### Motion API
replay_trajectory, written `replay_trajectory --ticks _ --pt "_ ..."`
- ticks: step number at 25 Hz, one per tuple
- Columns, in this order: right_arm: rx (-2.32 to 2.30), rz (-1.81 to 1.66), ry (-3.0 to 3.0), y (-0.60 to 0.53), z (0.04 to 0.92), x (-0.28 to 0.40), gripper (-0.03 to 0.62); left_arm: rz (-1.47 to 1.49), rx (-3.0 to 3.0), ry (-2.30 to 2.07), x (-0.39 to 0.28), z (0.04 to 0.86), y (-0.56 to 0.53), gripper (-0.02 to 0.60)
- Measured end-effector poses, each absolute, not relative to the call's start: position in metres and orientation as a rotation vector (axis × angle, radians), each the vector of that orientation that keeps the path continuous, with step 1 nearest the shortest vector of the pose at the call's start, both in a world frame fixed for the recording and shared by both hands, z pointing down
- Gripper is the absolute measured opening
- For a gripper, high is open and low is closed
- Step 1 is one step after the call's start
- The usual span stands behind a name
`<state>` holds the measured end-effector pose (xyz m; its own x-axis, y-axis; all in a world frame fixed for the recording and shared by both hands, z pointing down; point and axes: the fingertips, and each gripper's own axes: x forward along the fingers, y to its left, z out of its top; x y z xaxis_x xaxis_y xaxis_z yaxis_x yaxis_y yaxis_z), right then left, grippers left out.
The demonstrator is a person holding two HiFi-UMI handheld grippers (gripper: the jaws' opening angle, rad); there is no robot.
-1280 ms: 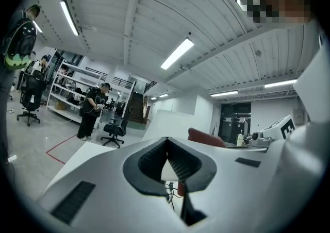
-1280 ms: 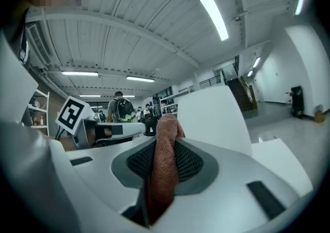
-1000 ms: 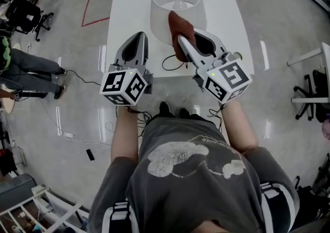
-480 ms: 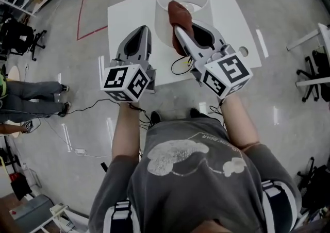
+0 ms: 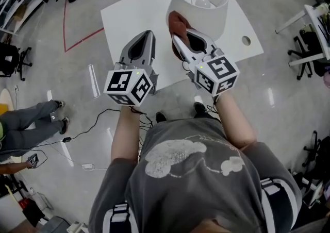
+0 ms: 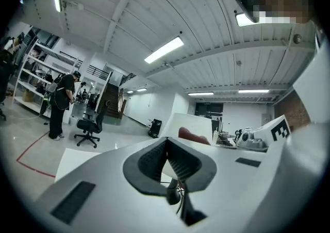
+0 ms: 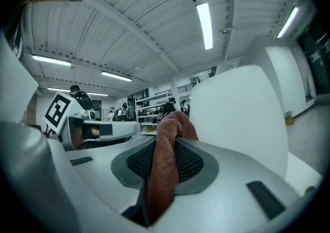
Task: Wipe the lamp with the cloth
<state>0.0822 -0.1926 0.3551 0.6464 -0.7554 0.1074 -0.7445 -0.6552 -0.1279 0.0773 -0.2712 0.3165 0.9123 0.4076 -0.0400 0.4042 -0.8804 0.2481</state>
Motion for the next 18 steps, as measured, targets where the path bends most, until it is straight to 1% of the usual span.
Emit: replay_trajectory --ticks 4,10,14,18 --pt "-2.845 -0.359 1.146 -0.198 0.396 0.087 0.086 0.056 2.793 0.686 0.073 0.326 -0.288 0.008" --pt "-2.895 -0.455 0.981 -0.196 0.436 0.083 0.086 0.096 2.764 0.764 0.055 0.339 -0.311 0.008" --pt "-2.887 -0.518 0.934 -0.196 0.45 0.07 0.086 0.127 2.747 0.77 0.049 0.349 -0.317 0.008" --pt "-2.884 -0.496 0.991 -0.211 0.441 0.059 0.086 0.12 2.745 0.775 0.051 0.348 -0.316 0.008"
